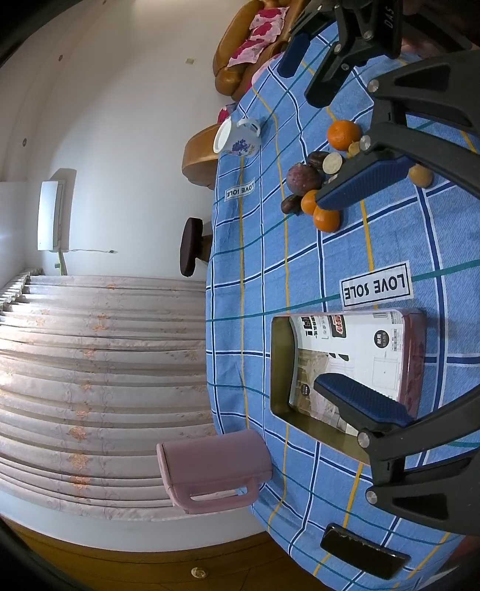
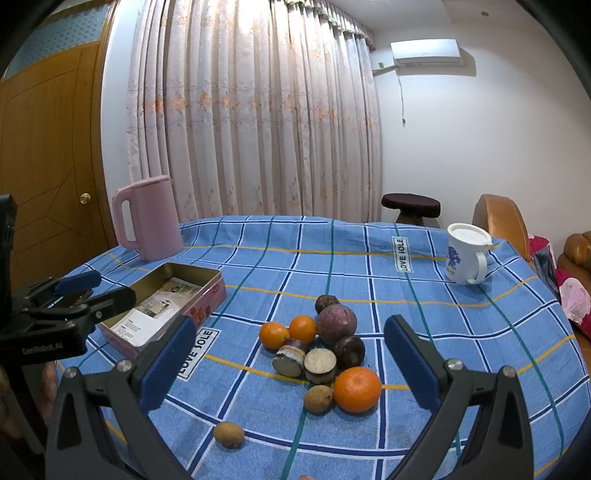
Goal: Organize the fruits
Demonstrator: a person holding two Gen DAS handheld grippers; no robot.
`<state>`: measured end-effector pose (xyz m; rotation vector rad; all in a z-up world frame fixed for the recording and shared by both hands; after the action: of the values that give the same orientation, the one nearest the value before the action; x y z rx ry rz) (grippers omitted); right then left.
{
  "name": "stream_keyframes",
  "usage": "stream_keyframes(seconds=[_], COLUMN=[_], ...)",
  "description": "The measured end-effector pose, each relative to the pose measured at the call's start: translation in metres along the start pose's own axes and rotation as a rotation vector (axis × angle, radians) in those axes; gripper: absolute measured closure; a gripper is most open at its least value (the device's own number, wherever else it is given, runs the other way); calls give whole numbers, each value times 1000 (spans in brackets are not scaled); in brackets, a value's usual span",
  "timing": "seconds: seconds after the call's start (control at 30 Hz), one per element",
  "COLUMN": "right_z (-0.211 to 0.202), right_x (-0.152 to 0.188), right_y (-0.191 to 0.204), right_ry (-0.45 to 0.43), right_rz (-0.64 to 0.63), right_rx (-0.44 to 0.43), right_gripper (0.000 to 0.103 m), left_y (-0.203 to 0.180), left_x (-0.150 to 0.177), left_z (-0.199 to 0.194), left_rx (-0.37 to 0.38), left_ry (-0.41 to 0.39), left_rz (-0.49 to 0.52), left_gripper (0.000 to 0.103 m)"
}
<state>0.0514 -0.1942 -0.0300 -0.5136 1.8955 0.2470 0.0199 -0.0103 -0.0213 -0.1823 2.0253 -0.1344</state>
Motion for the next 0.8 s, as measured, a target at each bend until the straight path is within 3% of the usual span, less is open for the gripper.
stream_keyframes(seconds=[0.8], right_z=[-1], right_x=[23], right_y=[-28], right_ry=[35], right_rz=[49], right_rx=[25], right_gripper=[0], left_y=[-14], left_x=[13], left_z=[14], left_rx=[22], left_ry=[53], left_rz=[16], left_gripper=[12])
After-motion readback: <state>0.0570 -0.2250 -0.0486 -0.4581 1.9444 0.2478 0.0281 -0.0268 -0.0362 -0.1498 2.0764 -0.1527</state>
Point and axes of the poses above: each gripper's, at about its wrist camera, not at the fingertips, and z roughly the way its jaws point, y to its left, x to its underside, the point moved 2 cm from there along z, roughly the way its jaws point, and after that the axes turned 7 degrees about -z, right-handed, at the moved point
